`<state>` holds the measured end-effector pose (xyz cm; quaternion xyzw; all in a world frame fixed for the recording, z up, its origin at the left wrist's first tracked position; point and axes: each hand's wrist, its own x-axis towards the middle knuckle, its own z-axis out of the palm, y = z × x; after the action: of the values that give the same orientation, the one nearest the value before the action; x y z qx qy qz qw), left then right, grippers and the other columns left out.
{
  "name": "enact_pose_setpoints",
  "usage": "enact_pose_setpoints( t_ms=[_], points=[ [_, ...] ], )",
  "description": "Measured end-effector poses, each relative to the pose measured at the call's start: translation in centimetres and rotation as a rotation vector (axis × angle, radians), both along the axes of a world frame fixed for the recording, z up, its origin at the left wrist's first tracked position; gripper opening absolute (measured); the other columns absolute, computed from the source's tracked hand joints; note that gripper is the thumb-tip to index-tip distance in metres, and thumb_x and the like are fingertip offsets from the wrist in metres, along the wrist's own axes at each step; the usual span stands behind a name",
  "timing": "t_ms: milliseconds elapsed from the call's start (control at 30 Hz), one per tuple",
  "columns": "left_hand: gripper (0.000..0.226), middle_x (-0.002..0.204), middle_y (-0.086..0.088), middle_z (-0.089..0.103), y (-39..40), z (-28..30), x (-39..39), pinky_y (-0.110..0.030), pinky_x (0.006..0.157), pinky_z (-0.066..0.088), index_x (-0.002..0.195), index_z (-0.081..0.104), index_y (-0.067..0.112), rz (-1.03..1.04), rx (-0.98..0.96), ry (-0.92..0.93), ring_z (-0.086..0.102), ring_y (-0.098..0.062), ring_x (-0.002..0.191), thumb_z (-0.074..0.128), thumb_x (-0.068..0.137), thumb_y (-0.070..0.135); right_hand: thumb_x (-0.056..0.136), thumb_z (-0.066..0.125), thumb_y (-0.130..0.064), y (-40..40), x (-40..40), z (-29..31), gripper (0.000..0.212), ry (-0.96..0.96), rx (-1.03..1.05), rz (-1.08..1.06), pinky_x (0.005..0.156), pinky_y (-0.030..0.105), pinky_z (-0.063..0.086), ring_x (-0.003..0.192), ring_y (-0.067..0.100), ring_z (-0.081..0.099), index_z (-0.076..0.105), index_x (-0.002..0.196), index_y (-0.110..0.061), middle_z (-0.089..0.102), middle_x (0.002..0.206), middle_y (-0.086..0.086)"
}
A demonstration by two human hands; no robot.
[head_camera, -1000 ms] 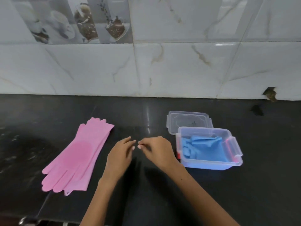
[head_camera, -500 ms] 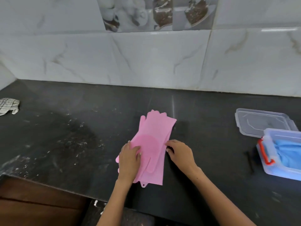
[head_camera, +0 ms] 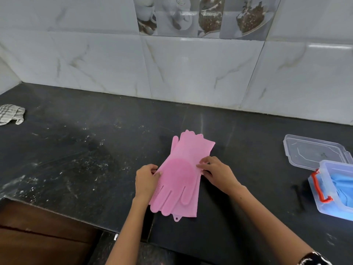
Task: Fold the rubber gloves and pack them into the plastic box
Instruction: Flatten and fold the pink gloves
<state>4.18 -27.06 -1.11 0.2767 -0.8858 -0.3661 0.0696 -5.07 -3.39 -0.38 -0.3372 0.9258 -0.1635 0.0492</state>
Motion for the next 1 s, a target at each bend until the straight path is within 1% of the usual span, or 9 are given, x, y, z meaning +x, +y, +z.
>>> enact_pose_setpoints(
  t_ms=[167, 400, 533, 633, 700, 800, 900, 933, 1000],
  points=[
    [0.013, 0.084, 0.002, 0.073, -0.7, 0.0, -0.3, -0.013, 0.064, 0.043, 0.093, 0.076, 0.014, -0.005, 0.057, 0.001, 0.059, 0.003, 0.067, 0.072, 0.081, 0.012, 0.091, 0.057, -0.028, 0.3, -0.5, 0.2, 0.030, 0.028, 0.035, 0.101, 0.089, 0.028, 0.046, 0.117, 0.014, 0.049, 0.063, 0.120, -0.030, 0.054, 0.129, -0.005],
    [0.010, 0.079, 0.003, 0.072, -0.7, 0.6, -0.4, -0.011, 0.064, 0.041, 0.089, 0.077, 0.013, -0.020, 0.061, 0.016, 0.059, 0.003, 0.067, 0.073, 0.080, 0.012, 0.090, 0.058, -0.011, -0.4, -0.3, 0.2, 0.017, 0.203, -0.038, 0.175, 0.083, 0.033, 0.051, 0.099, 0.023, 0.063, 0.072, 0.098, -0.013, 0.070, 0.106, 0.002],
    [0.007, 0.070, 0.008, 0.067, 0.3, 1.5, -0.9, -0.007, 0.060, 0.039, 0.084, 0.077, 0.014, -0.093, 0.033, 0.055, 0.059, 0.000, 0.065, 0.073, 0.080, 0.010, 0.088, 0.058, -0.004, 1.1, -0.5, 1.2, 0.015, 0.242, -0.045, 0.172, 0.072, 0.031, 0.053, 0.088, 0.022, 0.063, 0.068, 0.094, -0.013, 0.070, 0.098, -0.001],
    [0.008, 0.074, 0.003, 0.069, 2.0, 2.7, -2.1, -0.009, 0.064, 0.042, 0.084, 0.076, 0.010, -0.179, 0.012, 0.087, 0.060, -0.003, 0.066, 0.072, 0.079, 0.007, 0.081, 0.064, -0.001, 3.4, 0.1, 2.3, 0.016, 0.266, -0.026, 0.133, 0.064, 0.032, 0.054, 0.081, 0.023, 0.064, 0.068, 0.090, -0.014, 0.070, 0.092, -0.001],
    [0.014, 0.080, -0.002, 0.072, 3.4, 3.3, -3.5, -0.017, 0.070, 0.048, 0.085, 0.076, 0.009, -0.246, -0.017, 0.089, 0.063, -0.011, 0.071, 0.067, 0.079, 0.000, 0.078, 0.065, 0.002, 5.4, 0.9, 2.7, 0.019, 0.273, 0.005, 0.087, 0.063, 0.032, 0.054, 0.079, 0.023, 0.063, 0.069, 0.087, -0.014, 0.070, 0.090, -0.001],
    [0.023, 0.084, -0.004, 0.073, 6.2, 4.3, -6.4, -0.026, 0.079, 0.050, 0.086, 0.076, 0.009, -0.405, -0.074, 0.083, 0.065, -0.020, 0.079, 0.059, 0.079, -0.004, 0.079, 0.067, -0.002, 8.6, 2.8, 2.9, 0.017, 0.254, 0.069, 0.008, 0.071, 0.032, 0.055, 0.080, 0.022, 0.065, 0.071, 0.090, -0.014, 0.070, 0.092, 0.000],
    [0.020, 0.076, 0.003, 0.062, 9.8, 5.1, -9.5, -0.013, 0.075, 0.033, 0.082, 0.076, 0.016, -0.591, -0.250, 0.140, 0.054, -0.018, 0.075, 0.059, 0.083, 0.005, 0.082, 0.063, -0.007, 10.5, 4.9, 2.4, 0.011, 0.207, 0.109, -0.017, 0.077, 0.033, 0.051, 0.080, 0.024, 0.065, 0.070, 0.090, -0.012, 0.069, 0.093, 0.004],
    [0.018, 0.077, 0.003, 0.060, 11.0, 5.3, -10.6, -0.010, 0.074, 0.035, 0.083, 0.076, 0.016, -0.677, -0.267, 0.123, 0.053, -0.018, 0.075, 0.061, 0.083, 0.006, 0.085, 0.059, -0.009, 10.8, 5.6, 2.0, 0.011, 0.171, 0.118, -0.024, 0.079, 0.033, 0.049, 0.083, 0.025, 0.065, 0.068, 0.091, -0.012, 0.067, 0.096, 0.005],
    [0.019, 0.088, -0.004, 0.068, 13.7, 5.2, -12.4, -0.026, 0.082, 0.049, 0.090, 0.077, 0.013, -0.864, -0.255, 0.044, 0.062, -0.022, 0.084, 0.060, 0.084, 0.005, 0.091, 0.050, -0.016, 11.1, 6.6, 1.2, 0.018, 0.105, 0.141, -0.039, 0.084, 0.032, 0.046, 0.092, 0.024, 0.062, 0.065, 0.100, -0.014, 0.064, 0.106, 0.003]
  ],
)
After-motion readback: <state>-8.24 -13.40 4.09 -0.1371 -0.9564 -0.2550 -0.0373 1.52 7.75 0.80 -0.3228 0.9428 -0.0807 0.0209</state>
